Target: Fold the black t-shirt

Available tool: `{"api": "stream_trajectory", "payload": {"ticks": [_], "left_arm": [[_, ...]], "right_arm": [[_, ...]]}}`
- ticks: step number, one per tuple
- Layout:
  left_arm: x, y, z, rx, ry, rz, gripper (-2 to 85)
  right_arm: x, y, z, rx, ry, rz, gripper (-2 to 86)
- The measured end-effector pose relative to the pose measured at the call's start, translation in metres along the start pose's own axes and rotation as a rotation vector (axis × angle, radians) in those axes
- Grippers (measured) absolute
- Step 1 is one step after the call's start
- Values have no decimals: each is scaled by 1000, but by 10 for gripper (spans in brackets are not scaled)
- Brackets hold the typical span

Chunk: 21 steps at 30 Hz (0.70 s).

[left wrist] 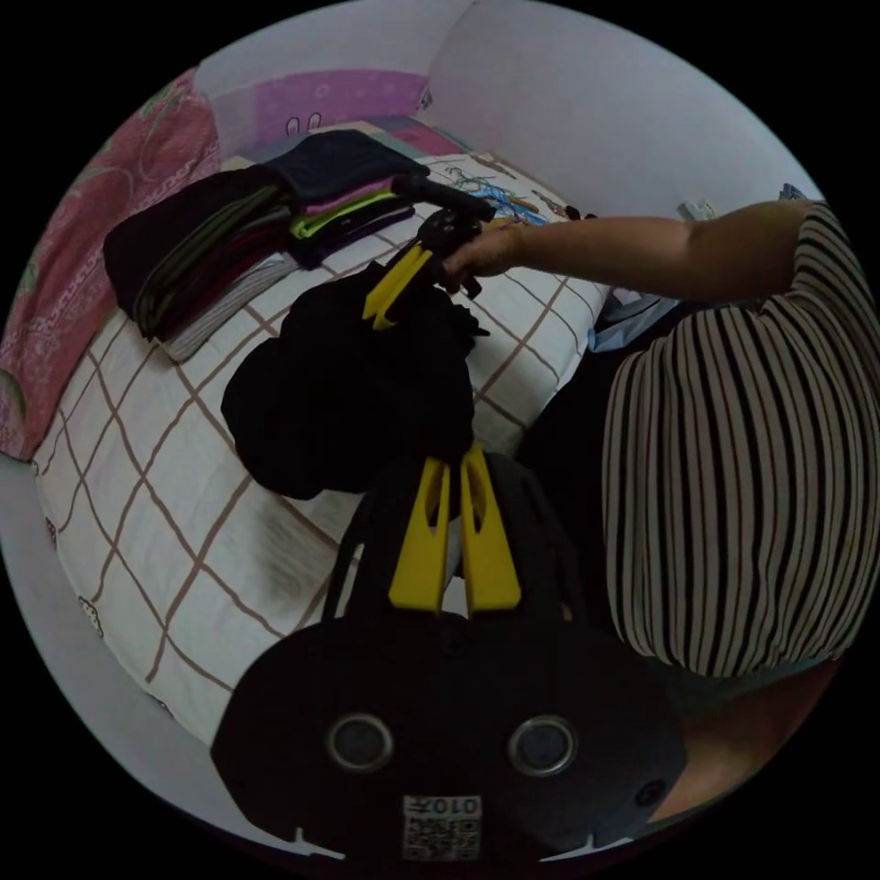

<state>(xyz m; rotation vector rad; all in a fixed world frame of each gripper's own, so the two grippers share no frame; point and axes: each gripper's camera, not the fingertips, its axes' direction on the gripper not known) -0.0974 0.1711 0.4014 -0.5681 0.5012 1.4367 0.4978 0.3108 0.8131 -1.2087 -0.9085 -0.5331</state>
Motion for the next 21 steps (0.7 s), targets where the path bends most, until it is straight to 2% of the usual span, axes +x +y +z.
{"api": "stream_trajectory", "payload": {"ticks": [8,14,21], "left_arm": [[6,-2,-3,11,-24,5,0],[9,-1,-2,17,-34,0,0],[9,0,-5,43,-56,-23,-1]], "right_arm": [[-10,7,12,-102,37,10,93],[-18,23,5,-81,70,96,46],[-35,56,-17,-48,115,158,36]]}}
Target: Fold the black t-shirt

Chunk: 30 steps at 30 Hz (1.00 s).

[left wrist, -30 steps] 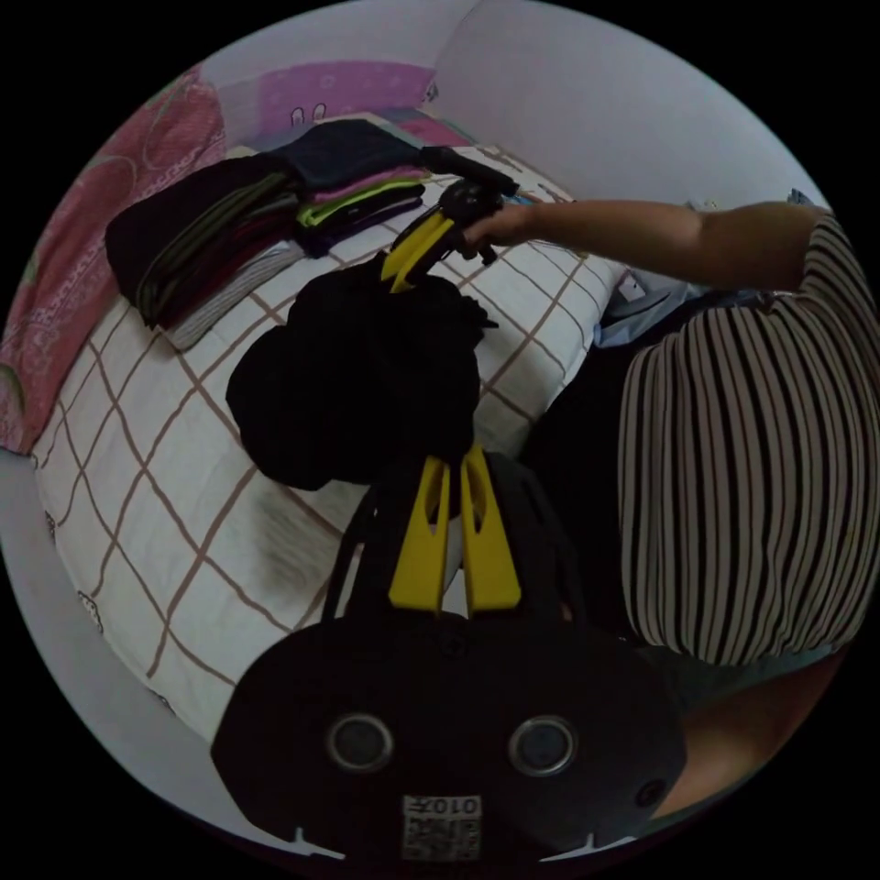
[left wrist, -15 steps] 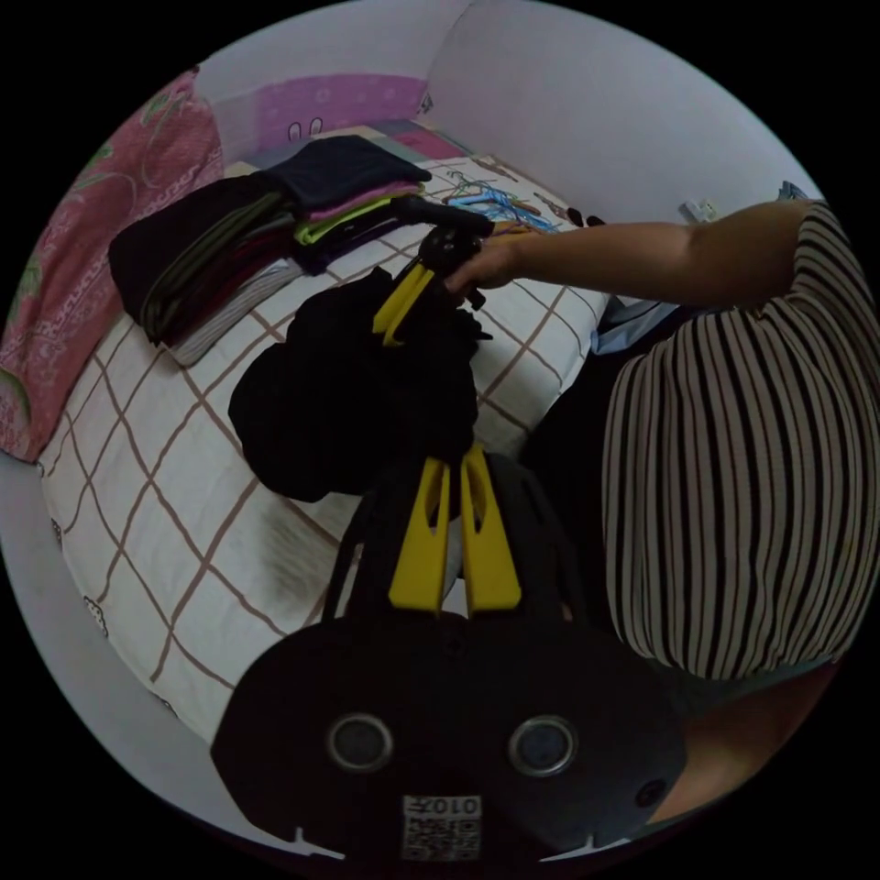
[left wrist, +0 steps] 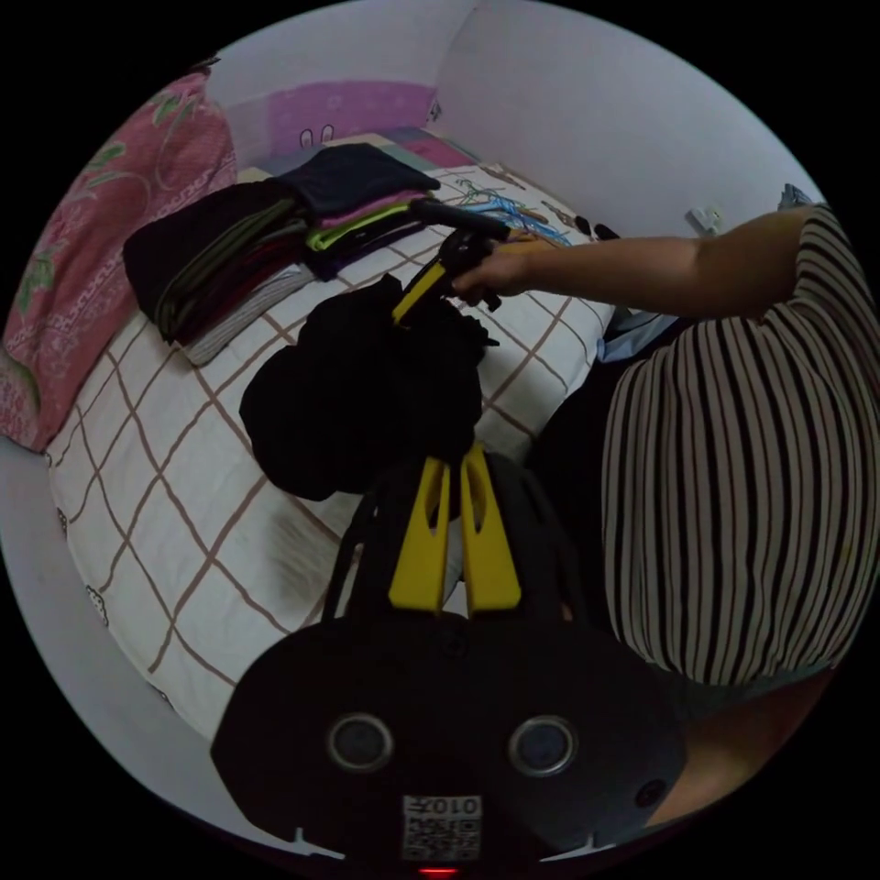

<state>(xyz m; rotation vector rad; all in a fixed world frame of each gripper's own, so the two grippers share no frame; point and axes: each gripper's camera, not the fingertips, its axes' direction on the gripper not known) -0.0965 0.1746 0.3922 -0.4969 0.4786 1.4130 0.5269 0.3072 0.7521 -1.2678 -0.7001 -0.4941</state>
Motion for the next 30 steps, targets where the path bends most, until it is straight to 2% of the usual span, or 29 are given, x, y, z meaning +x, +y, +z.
{"api": "stream_trajectory", "payload": {"ticks": [6,8,13,16,20,25,30], "left_arm": [[-17,2,-6,2,-117,-102,-3],[-26,2,-9,15,-144,-148,-4],[-55,-5,4,33,-74,-180,-5],[-70,-15,36,14,-21,-157,-5],[-80,-27,84,-32,-55,-203,-4],[-76,-22,123,-49,-61,-232,2],[-64,7,121,48,-125,-222,32]], "right_arm": [[-14,56,-54,182,89,72,33],[-26,81,-89,307,126,80,33],[-70,134,-156,470,245,38,31],[-90,165,-163,431,293,66,30],[-99,206,-139,284,297,203,30],[-116,251,-131,292,227,300,30],[-138,285,-131,291,232,319,31]]}}
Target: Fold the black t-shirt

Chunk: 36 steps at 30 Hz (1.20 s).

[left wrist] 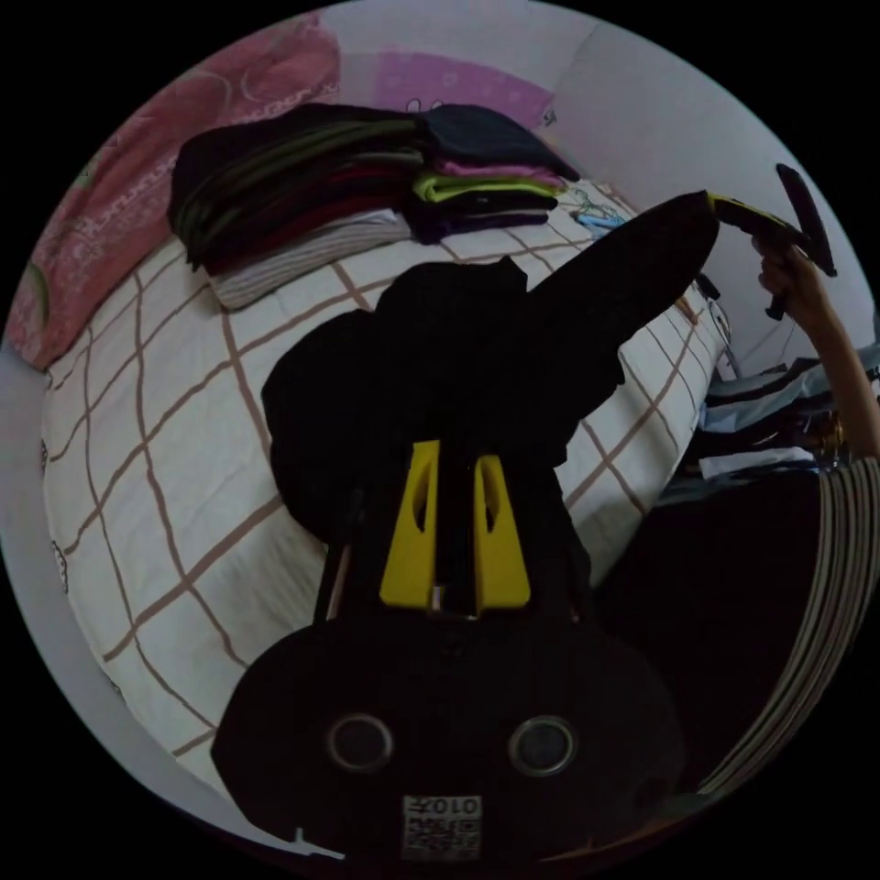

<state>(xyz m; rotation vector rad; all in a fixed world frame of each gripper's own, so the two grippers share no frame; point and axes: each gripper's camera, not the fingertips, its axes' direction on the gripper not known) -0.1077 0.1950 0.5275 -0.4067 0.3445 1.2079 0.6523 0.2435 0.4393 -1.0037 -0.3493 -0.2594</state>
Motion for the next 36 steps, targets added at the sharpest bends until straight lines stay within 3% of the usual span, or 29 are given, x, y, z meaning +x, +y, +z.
{"api": "stream_trajectory", "payload": {"ticks": [11,19,26,33,36], "left_arm": [[6,78,17,-71,14,-6,51],[51,117,13,-48,-166,73,8],[72,167,-32,107,-107,79,-2],[60,241,-97,351,-7,-183,-3],[72,263,-119,390,-44,-174,-3]], "right_arm": [[-22,98,-34,-10,-4,35,31],[-44,178,-60,-16,10,35,30],[-58,260,-84,12,-12,86,30],[-74,344,-104,50,-54,150,31],[-83,381,-116,74,-79,167,31]]}}
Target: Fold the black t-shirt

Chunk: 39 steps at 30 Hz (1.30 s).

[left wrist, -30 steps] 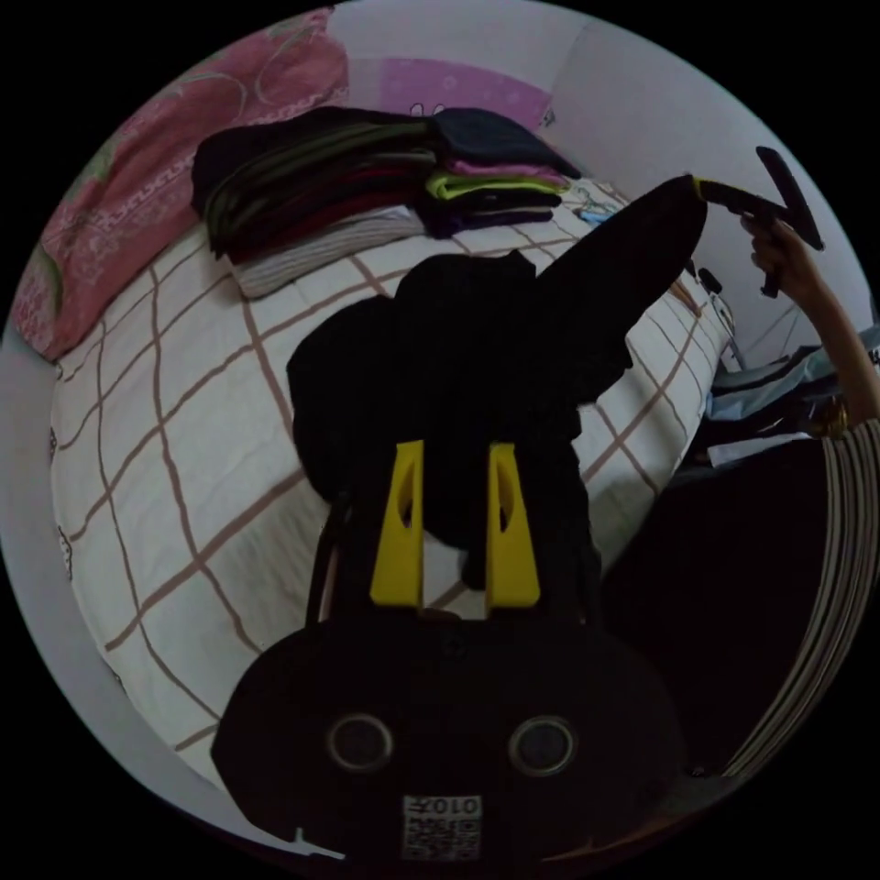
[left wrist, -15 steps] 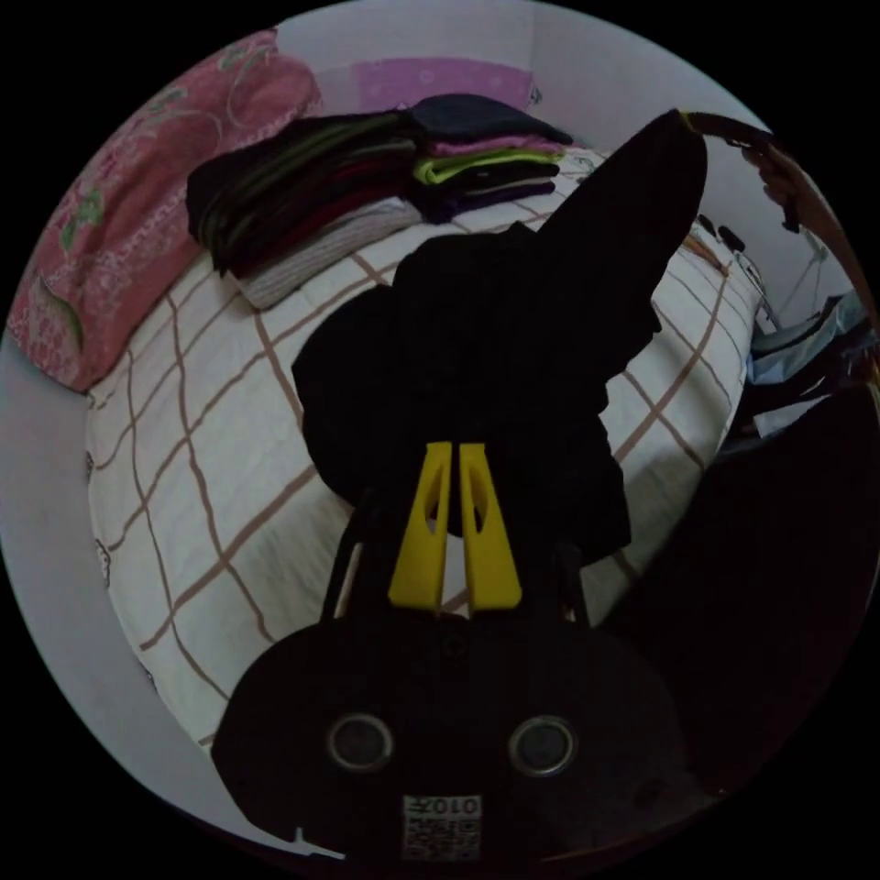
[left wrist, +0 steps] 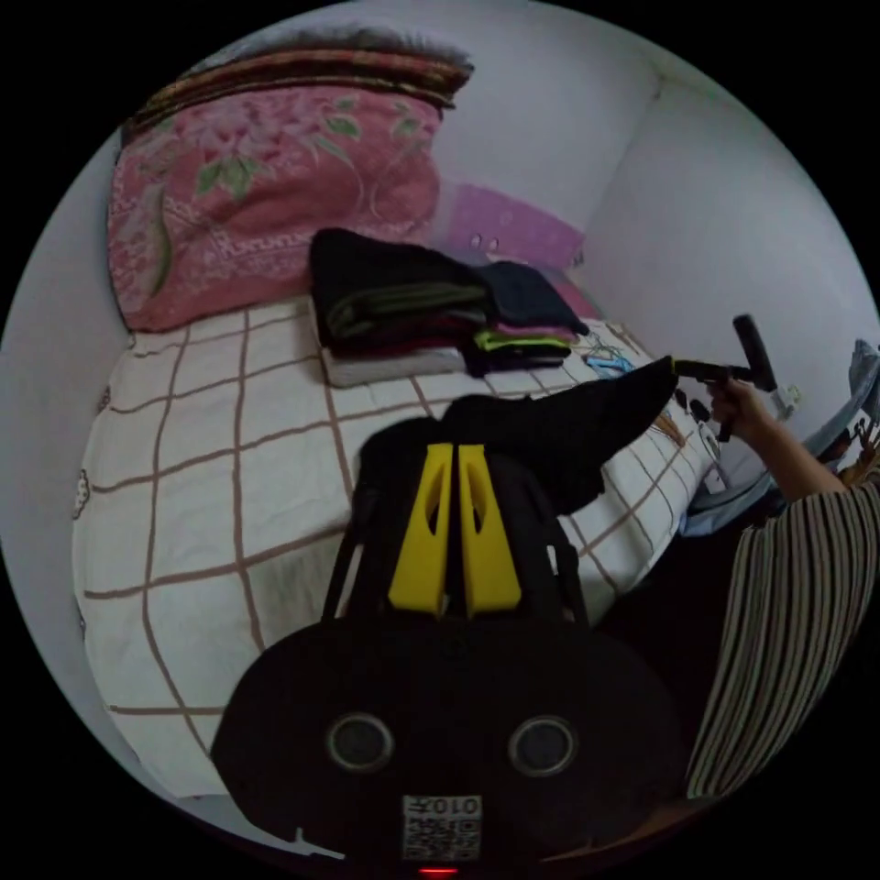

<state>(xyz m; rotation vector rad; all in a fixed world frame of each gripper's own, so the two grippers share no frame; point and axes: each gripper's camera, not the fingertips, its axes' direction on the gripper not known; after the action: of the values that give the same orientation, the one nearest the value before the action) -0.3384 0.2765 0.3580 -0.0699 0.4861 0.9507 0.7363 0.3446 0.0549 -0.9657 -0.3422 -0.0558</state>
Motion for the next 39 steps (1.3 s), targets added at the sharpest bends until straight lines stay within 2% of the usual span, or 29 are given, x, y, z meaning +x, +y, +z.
{"api": "stream_trajectory", "payload": {"ticks": [4,9,24,29,39], "left_arm": [[22,8,-40,63,-61,56,-3],[60,11,-122,253,-148,104,-3],[203,40,-382,785,-424,345,-4],[239,72,-443,851,-432,371,-3],[271,123,-495,852,-349,473,-4]], "right_arm": [[-17,42,-29,39,17,-42,31],[-46,81,-77,138,97,-144,30],[-164,201,-303,685,347,-463,29],[-201,266,-353,813,394,-526,28],[-227,340,-374,833,474,-579,29]]}}
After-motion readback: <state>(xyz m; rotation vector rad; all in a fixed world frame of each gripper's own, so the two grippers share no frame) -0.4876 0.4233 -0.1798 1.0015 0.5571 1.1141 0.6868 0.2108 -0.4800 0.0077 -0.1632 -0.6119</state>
